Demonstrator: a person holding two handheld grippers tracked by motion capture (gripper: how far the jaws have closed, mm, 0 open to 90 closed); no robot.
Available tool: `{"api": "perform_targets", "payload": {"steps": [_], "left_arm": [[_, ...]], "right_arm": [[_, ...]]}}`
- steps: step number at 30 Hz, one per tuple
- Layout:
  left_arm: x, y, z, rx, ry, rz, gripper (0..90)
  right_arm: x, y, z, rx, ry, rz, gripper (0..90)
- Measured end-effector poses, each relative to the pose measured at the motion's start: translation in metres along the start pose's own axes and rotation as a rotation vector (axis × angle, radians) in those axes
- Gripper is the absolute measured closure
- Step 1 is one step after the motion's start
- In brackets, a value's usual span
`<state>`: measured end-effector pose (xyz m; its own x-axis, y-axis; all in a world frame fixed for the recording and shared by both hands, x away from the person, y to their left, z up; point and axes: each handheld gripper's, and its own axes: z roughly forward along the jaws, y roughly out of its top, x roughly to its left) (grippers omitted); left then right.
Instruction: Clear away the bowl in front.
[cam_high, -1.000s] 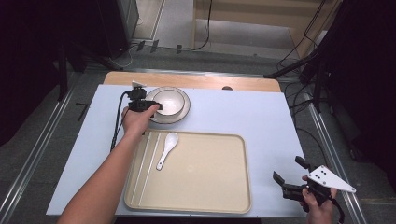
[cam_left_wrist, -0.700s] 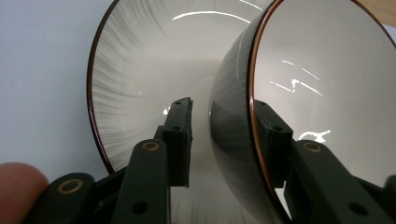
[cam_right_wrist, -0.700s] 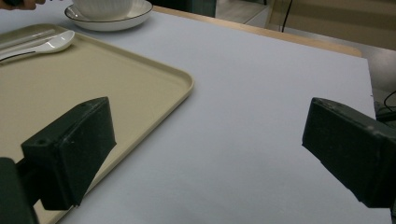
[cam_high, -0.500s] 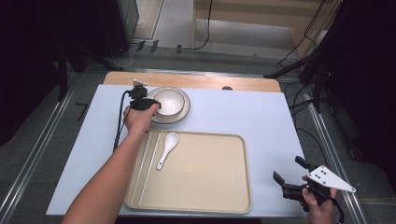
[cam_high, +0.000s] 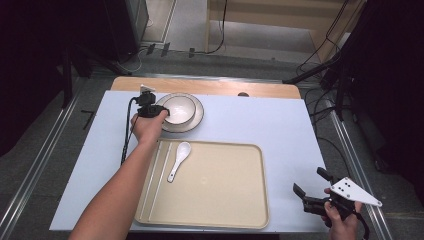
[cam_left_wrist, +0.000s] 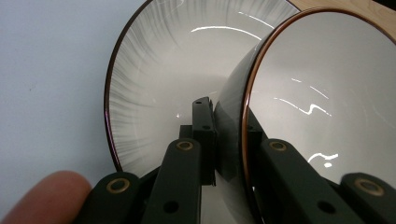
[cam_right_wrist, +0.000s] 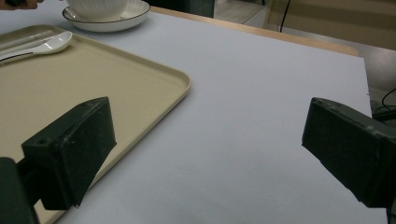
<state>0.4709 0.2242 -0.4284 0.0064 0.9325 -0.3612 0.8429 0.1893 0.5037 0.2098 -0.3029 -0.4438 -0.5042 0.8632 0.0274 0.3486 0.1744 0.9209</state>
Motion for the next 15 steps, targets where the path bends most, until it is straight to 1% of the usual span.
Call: {"api": "perform_targets", "payload": {"steps": [6,15], "left_arm": [[0.001,0.0,-0.004,0.005,-0.009,0.023,83.2],[0.003,0.0,-0.014,-0.013,-0.041,0.041,83.2]], "right_arm": [[0.0,0.0,0.0,0.001,-0.001,0.001,2.8],[0.0,0.0,0.001,0.003,0.001,0.0,2.8]]}}
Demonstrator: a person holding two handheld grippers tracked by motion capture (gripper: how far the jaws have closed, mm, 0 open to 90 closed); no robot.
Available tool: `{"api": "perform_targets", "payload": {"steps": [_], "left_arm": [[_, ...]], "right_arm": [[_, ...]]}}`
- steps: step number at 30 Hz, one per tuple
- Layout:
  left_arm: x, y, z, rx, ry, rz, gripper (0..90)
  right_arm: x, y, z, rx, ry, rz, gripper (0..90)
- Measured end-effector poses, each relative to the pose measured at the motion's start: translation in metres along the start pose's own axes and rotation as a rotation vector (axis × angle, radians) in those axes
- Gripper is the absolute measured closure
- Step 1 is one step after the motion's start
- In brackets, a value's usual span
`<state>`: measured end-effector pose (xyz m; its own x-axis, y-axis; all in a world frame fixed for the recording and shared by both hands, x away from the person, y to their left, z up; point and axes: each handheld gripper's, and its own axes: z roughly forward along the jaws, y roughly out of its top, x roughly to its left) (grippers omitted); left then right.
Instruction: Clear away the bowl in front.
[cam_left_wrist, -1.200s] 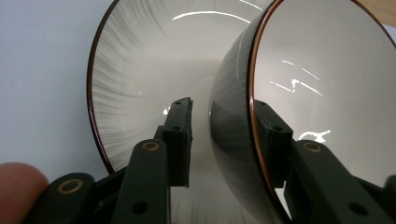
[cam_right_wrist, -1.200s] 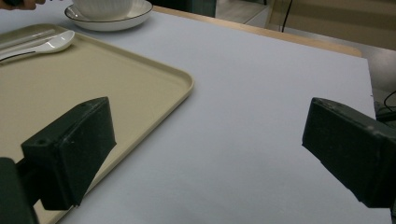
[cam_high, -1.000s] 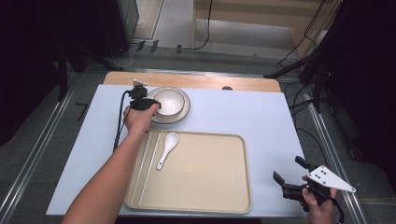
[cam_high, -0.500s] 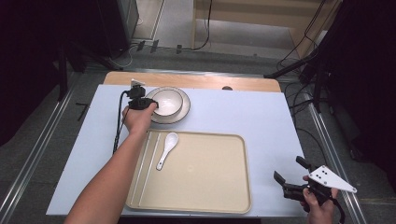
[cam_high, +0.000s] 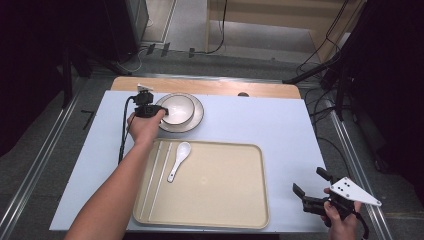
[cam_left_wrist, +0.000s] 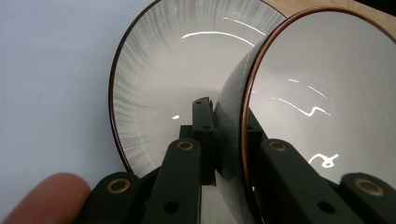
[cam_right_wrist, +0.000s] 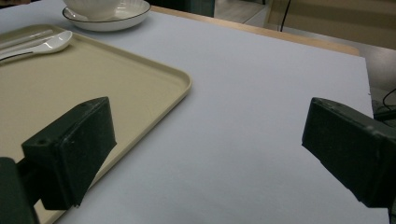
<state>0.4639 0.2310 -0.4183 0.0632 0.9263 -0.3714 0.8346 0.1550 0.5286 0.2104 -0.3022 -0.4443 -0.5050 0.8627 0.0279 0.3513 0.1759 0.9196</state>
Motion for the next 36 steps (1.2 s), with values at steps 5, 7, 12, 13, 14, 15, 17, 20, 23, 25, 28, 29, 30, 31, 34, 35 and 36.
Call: {"api": "perform_targets", "payload": {"steps": [5,7,12,13,14,15,17,20,23,25,28,29,30,31,34,35,36], "left_arm": [[-0.001,0.0,-0.005,-0.011,-0.008,0.013,83.3],[-0.001,-0.001,-0.007,-0.013,-0.016,0.012,83.3],[-0.002,-0.003,-0.011,-0.006,-0.018,0.035,83.3],[-0.002,-0.003,-0.012,-0.004,-0.015,0.044,83.3],[-0.002,-0.003,-0.013,-0.009,-0.018,0.046,83.2],[-0.002,-0.004,-0.014,-0.009,-0.022,0.047,83.3],[-0.002,-0.004,-0.017,-0.009,-0.045,0.042,83.3],[-0.002,-0.006,-0.02,-0.011,-0.069,0.042,83.3],[-0.003,-0.009,-0.024,-0.014,-0.073,0.054,83.3],[-0.004,-0.01,-0.027,-0.016,-0.071,0.063,83.3],[-0.005,-0.014,-0.031,-0.017,-0.071,0.08,83.3],[-0.006,-0.015,-0.032,-0.02,-0.07,0.083,83.3],[-0.006,-0.016,-0.033,-0.02,-0.071,0.082,83.3],[-0.006,-0.017,-0.034,-0.015,-0.077,0.09,83.3],[-0.007,-0.02,-0.037,-0.016,-0.081,0.094,83.3],[-0.008,-0.021,-0.039,-0.016,-0.077,0.103,83.3],[-0.008,-0.022,-0.04,-0.013,-0.078,0.11,83.3]], "right_arm": [[0.0,0.0,0.0,0.0,0.001,-0.003,2.8],[0.0,0.0,0.0,-0.001,0.001,-0.003,2.8],[0.001,0.001,0.001,0.001,0.002,-0.004,2.8],[0.001,0.001,0.001,0.001,0.003,-0.004,2.8],[0.001,0.001,0.001,0.0,0.004,-0.009,2.8],[0.002,0.001,0.001,0.0,0.005,-0.009,2.8],[0.002,0.001,0.001,0.001,0.005,-0.009,2.8],[0.002,0.001,0.001,0.0,0.005,-0.01,2.8],[0.002,0.001,0.001,-0.002,0.004,-0.01,2.8],[0.002,0.001,0.001,-0.002,0.003,-0.012,2.8],[0.002,0.002,0.001,-0.002,0.004,-0.012,2.8],[0.002,0.002,0.001,-0.002,0.004,-0.011,2.8],[0.003,0.002,0.001,-0.001,0.005,-0.01,2.8],[0.003,0.002,0.001,0.0,0.005,-0.011,2.8],[0.003,0.002,0.001,0.0,0.004,-0.012,2.8],[0.003,0.002,0.001,-0.001,0.003,-0.012,2.8],[0.003,0.002,0.001,-0.001,0.003,-0.013,2.8]]}}
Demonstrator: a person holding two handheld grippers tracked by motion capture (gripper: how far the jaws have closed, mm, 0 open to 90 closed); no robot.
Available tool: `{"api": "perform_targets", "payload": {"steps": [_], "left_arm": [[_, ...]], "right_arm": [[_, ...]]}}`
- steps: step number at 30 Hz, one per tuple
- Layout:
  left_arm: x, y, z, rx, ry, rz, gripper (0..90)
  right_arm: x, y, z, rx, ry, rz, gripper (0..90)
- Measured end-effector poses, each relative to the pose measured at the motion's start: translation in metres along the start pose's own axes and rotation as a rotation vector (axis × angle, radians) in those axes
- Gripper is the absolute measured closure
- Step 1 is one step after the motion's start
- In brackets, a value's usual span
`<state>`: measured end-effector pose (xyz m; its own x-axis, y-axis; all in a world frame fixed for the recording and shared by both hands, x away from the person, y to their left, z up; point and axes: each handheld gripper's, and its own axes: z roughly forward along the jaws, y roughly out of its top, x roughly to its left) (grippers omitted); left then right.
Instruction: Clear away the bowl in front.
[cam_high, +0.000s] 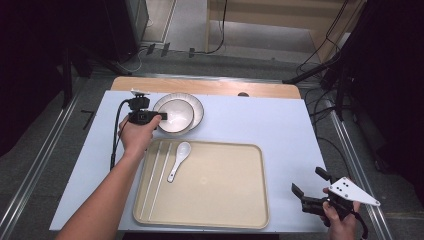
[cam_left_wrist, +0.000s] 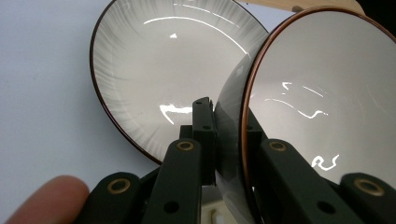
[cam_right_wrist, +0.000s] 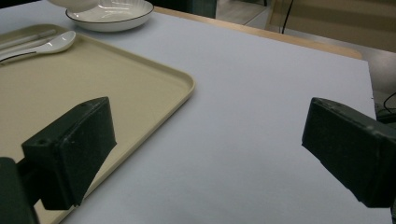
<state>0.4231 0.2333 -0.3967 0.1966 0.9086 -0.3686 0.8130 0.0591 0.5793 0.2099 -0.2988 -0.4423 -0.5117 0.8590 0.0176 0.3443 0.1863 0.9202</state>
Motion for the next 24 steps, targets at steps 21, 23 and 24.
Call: {"api": "perform_targets", "payload": {"steps": [21,23,24], "left_arm": [[-0.012,-0.029,-0.022,0.0,-0.023,0.055,83.3],[-0.014,-0.033,-0.025,-0.003,-0.032,0.056,83.3],[-0.014,-0.034,-0.026,-0.003,-0.033,0.061,83.3]], "right_arm": [[0.002,0.001,-0.001,-0.008,0.003,-0.003,2.8],[0.001,0.001,-0.001,-0.01,0.002,-0.002,2.8],[0.002,0.001,-0.001,-0.01,0.001,-0.003,2.8]]}}
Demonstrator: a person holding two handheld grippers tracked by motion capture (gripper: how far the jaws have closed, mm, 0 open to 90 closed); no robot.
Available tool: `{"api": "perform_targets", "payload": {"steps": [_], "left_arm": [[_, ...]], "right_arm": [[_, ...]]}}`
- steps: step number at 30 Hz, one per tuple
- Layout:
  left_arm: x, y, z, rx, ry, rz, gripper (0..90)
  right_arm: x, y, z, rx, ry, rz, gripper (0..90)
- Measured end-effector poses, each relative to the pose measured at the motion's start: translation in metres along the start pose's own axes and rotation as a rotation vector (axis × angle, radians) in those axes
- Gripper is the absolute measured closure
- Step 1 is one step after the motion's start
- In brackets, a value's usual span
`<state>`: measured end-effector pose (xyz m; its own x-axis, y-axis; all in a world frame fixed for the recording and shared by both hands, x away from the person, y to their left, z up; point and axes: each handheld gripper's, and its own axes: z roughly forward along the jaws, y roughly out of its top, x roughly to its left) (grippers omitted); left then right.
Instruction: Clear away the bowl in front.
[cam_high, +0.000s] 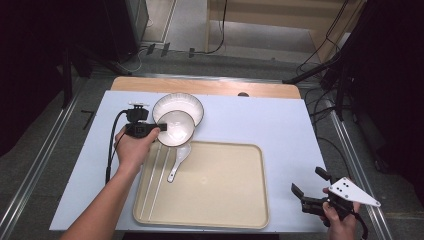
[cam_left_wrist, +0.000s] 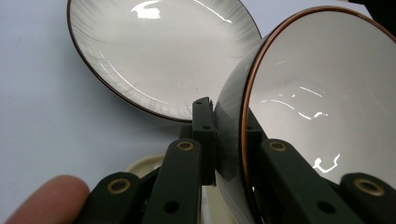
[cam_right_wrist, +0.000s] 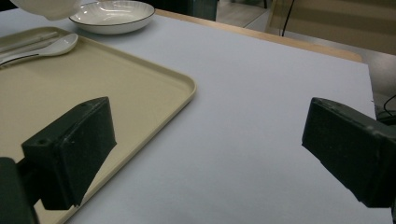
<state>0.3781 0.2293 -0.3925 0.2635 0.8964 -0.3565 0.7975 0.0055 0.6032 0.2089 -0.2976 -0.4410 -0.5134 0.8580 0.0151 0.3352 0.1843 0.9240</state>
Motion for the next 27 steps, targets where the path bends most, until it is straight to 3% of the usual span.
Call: {"api": "perform_targets", "payload": {"steps": [8,27], "left_arm": [[-0.006,-0.012,-0.01,0.0,0.002,0.028,83.3],[-0.019,-0.064,-0.035,0.043,-0.057,0.084,83.2]], "right_arm": [[0.001,0.0,0.0,-0.001,0.003,0.001,2.8],[0.004,0.002,0.001,0.002,0.006,-0.009,2.8]]}}
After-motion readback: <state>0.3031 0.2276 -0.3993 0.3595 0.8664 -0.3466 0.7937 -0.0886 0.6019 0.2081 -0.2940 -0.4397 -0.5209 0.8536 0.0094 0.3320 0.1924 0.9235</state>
